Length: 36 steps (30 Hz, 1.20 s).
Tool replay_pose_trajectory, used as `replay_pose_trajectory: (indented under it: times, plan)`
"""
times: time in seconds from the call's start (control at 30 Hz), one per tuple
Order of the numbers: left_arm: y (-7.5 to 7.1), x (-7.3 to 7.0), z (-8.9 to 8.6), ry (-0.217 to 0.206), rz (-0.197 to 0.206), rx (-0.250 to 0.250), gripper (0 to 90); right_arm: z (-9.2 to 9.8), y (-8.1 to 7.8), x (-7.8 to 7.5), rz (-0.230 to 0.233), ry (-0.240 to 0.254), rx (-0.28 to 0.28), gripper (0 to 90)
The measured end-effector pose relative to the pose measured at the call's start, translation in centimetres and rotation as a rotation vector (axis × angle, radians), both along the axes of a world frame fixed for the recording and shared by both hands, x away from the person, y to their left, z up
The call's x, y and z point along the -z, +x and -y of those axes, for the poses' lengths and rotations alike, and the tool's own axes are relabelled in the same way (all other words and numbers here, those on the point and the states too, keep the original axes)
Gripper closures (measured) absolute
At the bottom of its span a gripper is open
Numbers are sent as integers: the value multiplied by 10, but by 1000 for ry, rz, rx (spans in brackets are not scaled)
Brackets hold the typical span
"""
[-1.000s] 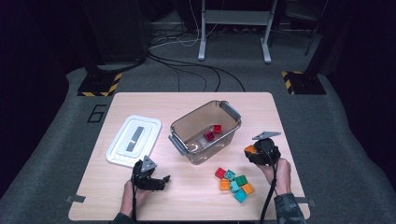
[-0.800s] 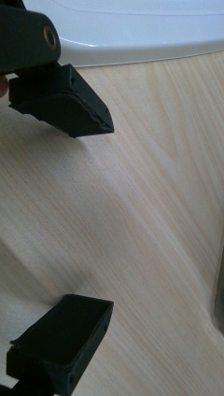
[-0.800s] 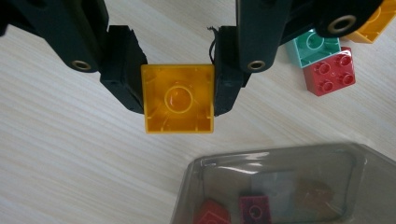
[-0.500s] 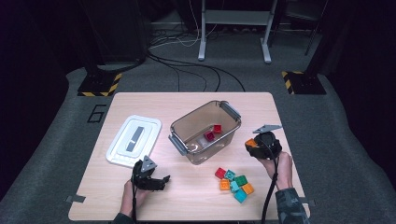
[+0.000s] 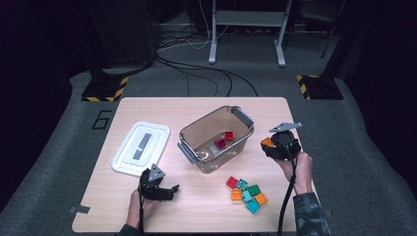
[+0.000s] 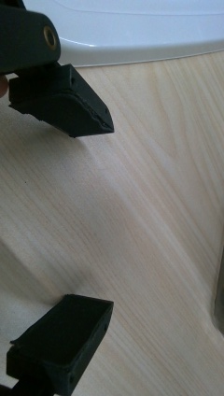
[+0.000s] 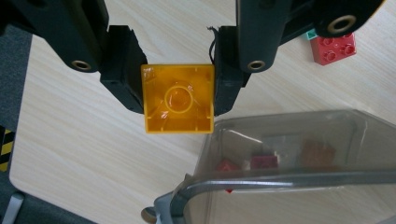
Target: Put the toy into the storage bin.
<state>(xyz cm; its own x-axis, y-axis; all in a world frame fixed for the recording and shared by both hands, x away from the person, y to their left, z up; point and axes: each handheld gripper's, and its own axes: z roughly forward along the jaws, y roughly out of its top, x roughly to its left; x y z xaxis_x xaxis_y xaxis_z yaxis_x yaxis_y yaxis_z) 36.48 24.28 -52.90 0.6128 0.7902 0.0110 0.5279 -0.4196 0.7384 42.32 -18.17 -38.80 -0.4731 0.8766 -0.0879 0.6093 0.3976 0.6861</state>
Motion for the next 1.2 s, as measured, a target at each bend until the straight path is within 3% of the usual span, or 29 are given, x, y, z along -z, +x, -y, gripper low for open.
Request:
replay_pose_trajectory:
  times: [0.67, 1.2]
  plan:
    - [0, 0, 0, 0, 0, 0, 127, -2, 17, -42, 80, -13, 13, 583]
    - [0, 0, 0, -5, -1, -4, 127, -24, 44, -52, 97, -16, -20, 583]
